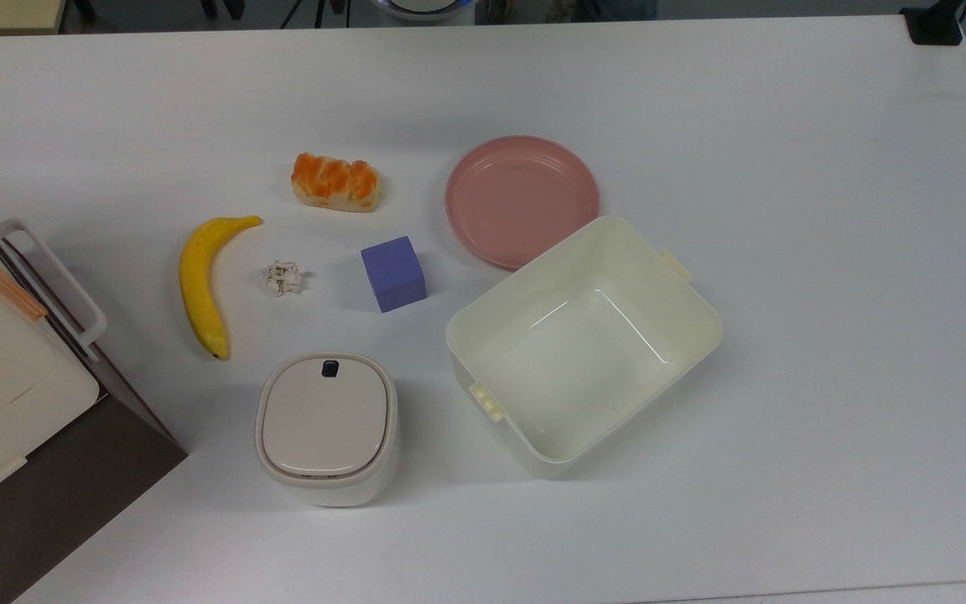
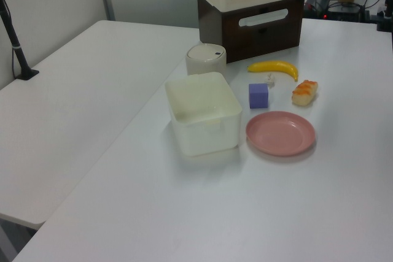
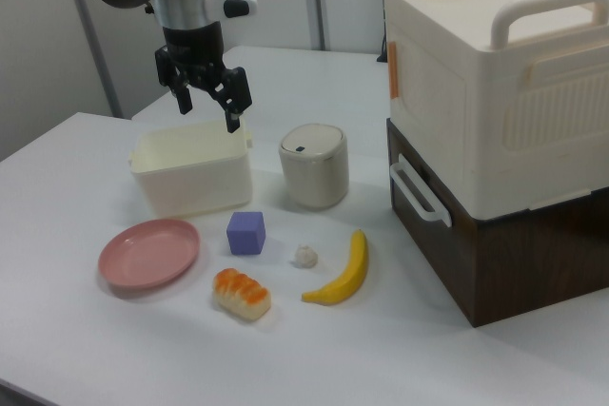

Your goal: Put the bread on the table

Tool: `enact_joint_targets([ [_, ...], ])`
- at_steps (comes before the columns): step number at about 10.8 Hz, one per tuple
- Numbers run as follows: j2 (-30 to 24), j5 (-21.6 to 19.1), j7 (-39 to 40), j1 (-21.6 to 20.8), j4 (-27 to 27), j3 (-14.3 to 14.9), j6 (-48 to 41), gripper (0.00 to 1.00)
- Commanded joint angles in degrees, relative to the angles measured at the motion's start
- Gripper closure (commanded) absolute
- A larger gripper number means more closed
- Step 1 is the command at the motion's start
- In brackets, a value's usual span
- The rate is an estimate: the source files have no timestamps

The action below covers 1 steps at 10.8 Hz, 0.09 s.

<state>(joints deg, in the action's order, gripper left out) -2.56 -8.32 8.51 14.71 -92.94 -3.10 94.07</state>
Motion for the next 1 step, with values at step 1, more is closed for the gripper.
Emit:
enact_joint_targets([
  [1,-0.6,-0.6,-1.0,-0.3,-0.9,0.4,-0.6,0.00],
])
